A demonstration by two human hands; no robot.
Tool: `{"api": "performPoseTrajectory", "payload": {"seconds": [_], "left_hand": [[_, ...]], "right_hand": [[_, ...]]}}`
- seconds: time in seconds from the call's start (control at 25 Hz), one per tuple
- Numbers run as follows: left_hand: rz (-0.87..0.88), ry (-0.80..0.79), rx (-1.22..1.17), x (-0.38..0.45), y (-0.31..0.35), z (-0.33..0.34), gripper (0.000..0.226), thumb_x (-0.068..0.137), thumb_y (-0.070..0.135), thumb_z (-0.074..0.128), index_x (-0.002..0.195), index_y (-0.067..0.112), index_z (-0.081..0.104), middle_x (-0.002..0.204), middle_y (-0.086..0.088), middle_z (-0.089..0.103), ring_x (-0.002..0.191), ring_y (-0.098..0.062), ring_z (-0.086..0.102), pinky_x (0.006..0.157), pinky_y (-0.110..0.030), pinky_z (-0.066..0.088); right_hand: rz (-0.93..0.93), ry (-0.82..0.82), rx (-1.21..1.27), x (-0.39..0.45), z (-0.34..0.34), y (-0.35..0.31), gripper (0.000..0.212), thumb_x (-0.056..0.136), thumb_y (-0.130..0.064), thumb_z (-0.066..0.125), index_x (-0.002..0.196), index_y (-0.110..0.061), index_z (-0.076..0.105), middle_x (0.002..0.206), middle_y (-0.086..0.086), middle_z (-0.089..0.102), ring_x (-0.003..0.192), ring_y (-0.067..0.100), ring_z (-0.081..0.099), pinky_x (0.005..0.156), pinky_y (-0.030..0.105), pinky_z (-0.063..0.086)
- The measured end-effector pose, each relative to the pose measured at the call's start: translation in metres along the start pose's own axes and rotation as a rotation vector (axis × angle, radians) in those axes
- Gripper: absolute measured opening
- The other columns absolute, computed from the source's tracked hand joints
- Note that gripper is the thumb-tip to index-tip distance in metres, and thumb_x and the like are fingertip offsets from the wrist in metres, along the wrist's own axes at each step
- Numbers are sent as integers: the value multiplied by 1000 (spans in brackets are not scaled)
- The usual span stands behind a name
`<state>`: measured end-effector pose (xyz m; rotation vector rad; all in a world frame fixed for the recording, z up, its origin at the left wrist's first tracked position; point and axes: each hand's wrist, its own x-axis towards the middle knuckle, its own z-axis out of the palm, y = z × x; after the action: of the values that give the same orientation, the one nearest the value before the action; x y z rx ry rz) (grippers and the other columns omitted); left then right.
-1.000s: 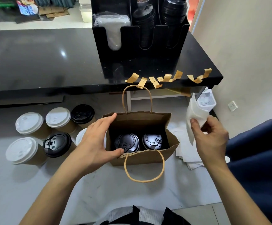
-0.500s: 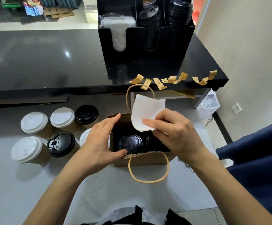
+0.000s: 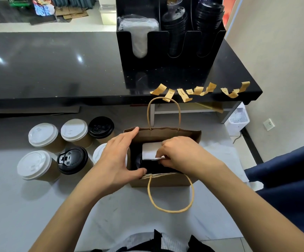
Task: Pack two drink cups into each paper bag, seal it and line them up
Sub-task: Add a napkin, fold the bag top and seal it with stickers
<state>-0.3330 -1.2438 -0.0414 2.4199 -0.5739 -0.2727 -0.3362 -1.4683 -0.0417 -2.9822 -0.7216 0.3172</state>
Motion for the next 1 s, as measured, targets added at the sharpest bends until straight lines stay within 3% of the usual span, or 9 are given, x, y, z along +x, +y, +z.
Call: {"api": "performPoseTrajectory", "payload": {"seconds": [0.08,0.16,0.28,0.36,0.56,0.68,0.76,0.88,1.0], "left_hand": [[2,-2,4,0,1,0,110,73,36,86,159,34,18,158,12,29,146,-11,20,121,-30,21],[6,-4,6,1,2,0,109,74,36,86,159,34,18,158,12,29,146,-10,20,121,-30,22],[2,-8,5,2,3,0,109,74,37,85,159,35,17,157,13,30,146,-11,21,121,-33,24],[-1,-8,1,2,3,0,109,73,37,85,158,35,17,157,13,30,145,-11,22,121,-34,25],[8,-3,9,2,2,1,109,73,37,86,159,35,18,157,13,30,145,-11,23,120,-32,24],[11,3,8,1,1,1,109,73,37,86,159,35,18,156,13,31,144,-11,23,119,-30,23],[9,15,2,1,0,1,107,74,37,85,158,36,18,156,13,32,144,-11,24,119,-32,25],[10,52,-16,0,-1,2,101,77,35,83,158,36,22,152,11,37,141,-13,28,118,-34,28],[6,63,-23,0,-2,3,95,80,34,81,156,37,25,149,11,40,137,-11,31,115,-31,28]], "right_hand": [[35,-33,73,-2,2,1,44,93,-66,52,118,-36,72,103,-8,71,97,17,65,75,33,51],[55,-18,120,-3,2,-1,65,89,-81,35,102,-33,76,88,-8,73,83,13,64,68,32,50],[87,-34,108,-2,0,-4,74,97,-74,18,68,-24,65,63,-2,61,63,14,57,57,33,41],[92,-43,95,-2,0,-4,70,101,-68,18,62,-24,55,61,-1,57,60,15,53,54,32,32],[72,-19,91,-1,4,-2,64,104,-62,23,70,-23,61,66,1,61,65,20,53,58,34,32],[62,53,116,-3,2,-1,64,104,-60,25,79,-21,68,71,-1,63,69,18,56,60,35,40],[57,137,139,-8,0,2,61,104,-58,26,83,-21,70,74,-4,64,73,17,58,67,37,46],[64,311,166,-19,-3,9,56,102,-54,26,87,-23,70,77,-7,65,75,17,55,72,34,41],[94,525,202,-32,-1,20,41,102,-42,40,91,-21,73,83,-5,69,77,19,55,73,36,40]]}}
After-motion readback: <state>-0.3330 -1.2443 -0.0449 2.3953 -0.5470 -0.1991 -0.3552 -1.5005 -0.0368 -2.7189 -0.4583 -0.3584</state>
